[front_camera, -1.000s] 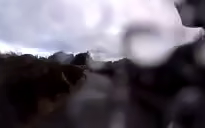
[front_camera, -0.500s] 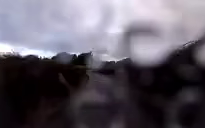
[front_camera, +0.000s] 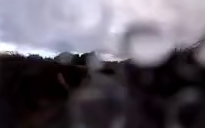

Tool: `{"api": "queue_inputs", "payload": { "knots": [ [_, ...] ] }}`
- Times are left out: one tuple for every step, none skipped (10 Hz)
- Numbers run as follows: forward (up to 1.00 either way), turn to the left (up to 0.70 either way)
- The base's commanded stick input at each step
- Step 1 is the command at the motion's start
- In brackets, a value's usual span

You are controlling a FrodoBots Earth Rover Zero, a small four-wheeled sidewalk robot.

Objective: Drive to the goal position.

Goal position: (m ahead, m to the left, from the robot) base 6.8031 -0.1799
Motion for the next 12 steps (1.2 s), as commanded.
{"api": "queue_inputs", "payload": {
  "knots": [
    [0.7, 0.0],
    [0.7, 0.0],
    [0.7, 0.0],
    [0.7, 0.0],
    [0.7, 0.0],
    [0.7, 0.0],
    [0.7, 0.0],
    [0.7, 0.0],
    [0.7, 0.0],
    [0.7, 0.0],
    [0.7, -0.03],
    [0.7, -0.1]
  ]
}}
